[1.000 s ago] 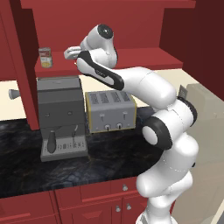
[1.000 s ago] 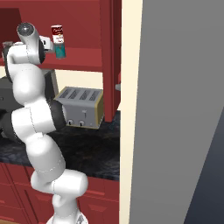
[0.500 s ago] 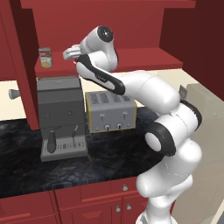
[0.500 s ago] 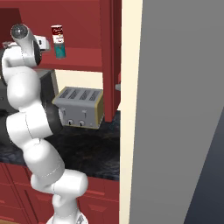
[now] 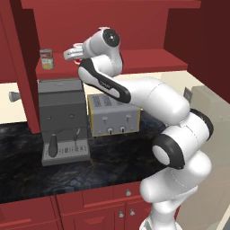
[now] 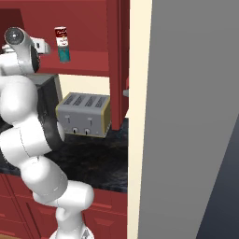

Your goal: Stack two cans on top of the other two cans in the cabinet.

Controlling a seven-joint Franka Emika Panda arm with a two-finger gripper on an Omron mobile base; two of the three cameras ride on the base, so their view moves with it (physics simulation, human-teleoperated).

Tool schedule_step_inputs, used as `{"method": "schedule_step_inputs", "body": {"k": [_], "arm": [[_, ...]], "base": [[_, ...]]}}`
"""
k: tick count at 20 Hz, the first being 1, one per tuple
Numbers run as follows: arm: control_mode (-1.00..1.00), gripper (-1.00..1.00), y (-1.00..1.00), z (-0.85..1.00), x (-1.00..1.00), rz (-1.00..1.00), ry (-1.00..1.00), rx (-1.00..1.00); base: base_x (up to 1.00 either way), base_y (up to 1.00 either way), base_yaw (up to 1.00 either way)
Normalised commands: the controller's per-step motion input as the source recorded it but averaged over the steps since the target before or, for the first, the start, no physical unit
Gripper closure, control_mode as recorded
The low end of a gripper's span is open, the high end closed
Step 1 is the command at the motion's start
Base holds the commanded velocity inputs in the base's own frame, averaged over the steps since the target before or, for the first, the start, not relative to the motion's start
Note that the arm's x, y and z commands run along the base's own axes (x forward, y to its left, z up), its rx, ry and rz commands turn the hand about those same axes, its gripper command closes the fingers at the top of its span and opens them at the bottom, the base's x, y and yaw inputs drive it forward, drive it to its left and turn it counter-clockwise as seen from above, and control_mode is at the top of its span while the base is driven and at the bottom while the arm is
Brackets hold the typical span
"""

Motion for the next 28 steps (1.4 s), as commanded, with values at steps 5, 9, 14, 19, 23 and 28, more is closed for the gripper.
{"method": "schedule_step_inputs", "body": {"k": [5, 9, 14, 19, 23, 28], "arm": [[-1.00, 1.00, 0.09, 0.27, -0.07, 0.01, 0.00, 0.07], [-1.00, 1.00, 0.09, 0.17, -0.08, 0.06, 0.00, 0.05], [-1.00, 1.00, 0.11, 0.24, -0.04, 0.10, 0.01, 0.01], [-1.00, 1.00, 0.11, 0.18, -0.06, 0.10, 0.00, 0.00], [-1.00, 1.00, 0.13, 0.06, 0.00, 0.10, 0.00, 0.00], [-1.00, 1.00, 0.12, 0.00, 0.00, 0.08, -0.01, 0.00]], "base": [[0.00, 0.00, 0.00], [0.00, 0.00, 0.00], [0.00, 0.00, 0.00], [0.00, 0.00, 0.00], [0.00, 0.00, 0.00], [0.00, 0.00, 0.00]]}}
